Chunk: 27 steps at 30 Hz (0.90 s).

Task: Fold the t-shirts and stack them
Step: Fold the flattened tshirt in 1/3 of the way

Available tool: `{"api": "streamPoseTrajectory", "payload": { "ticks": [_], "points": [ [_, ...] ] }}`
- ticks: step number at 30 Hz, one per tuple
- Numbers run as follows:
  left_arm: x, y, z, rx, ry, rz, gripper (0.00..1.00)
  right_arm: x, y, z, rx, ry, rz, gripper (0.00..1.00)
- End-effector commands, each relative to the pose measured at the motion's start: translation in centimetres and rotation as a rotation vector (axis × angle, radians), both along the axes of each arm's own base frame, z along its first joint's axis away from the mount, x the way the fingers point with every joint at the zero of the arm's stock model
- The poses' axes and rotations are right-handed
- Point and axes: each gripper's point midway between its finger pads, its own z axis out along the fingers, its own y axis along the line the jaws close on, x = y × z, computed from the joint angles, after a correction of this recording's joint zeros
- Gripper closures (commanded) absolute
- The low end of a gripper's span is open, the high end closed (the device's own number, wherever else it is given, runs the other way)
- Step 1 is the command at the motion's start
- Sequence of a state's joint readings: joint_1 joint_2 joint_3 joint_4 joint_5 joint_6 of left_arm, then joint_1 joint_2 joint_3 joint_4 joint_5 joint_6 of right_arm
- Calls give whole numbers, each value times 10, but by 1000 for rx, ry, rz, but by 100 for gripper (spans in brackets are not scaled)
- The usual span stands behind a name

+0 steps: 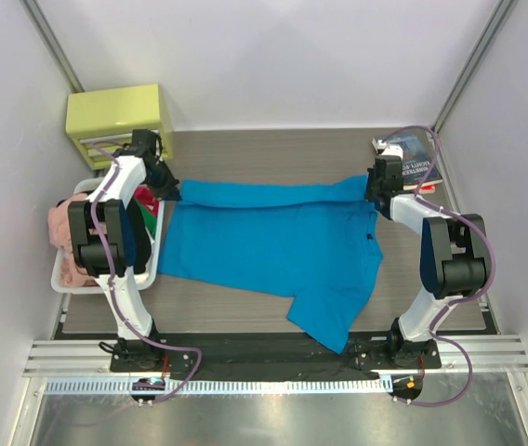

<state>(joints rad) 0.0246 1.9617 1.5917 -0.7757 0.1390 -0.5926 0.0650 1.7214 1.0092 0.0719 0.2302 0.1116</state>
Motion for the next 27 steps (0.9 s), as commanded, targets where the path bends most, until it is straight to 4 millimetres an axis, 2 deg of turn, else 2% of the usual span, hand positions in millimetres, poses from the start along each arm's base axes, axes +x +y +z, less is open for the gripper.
{"api": "streamPoseTrajectory", "payload": {
  "ticks": [1,14,20,27],
  "points": [
    [-12,22,-3,95,24,31,100,-2,-5,11,-4,-27,-22,99],
    [-15,32,-18,187,61,33,100,-12,-7,-4,-29,19,-20,99],
    [-16,32,-25,202,77,27,100,-14,-8,-3,-30,19,-19,99],
    [-14,32,-32,205,91,20,100,-18,-8,-14,-31,51,-25,99]
  ]
}}
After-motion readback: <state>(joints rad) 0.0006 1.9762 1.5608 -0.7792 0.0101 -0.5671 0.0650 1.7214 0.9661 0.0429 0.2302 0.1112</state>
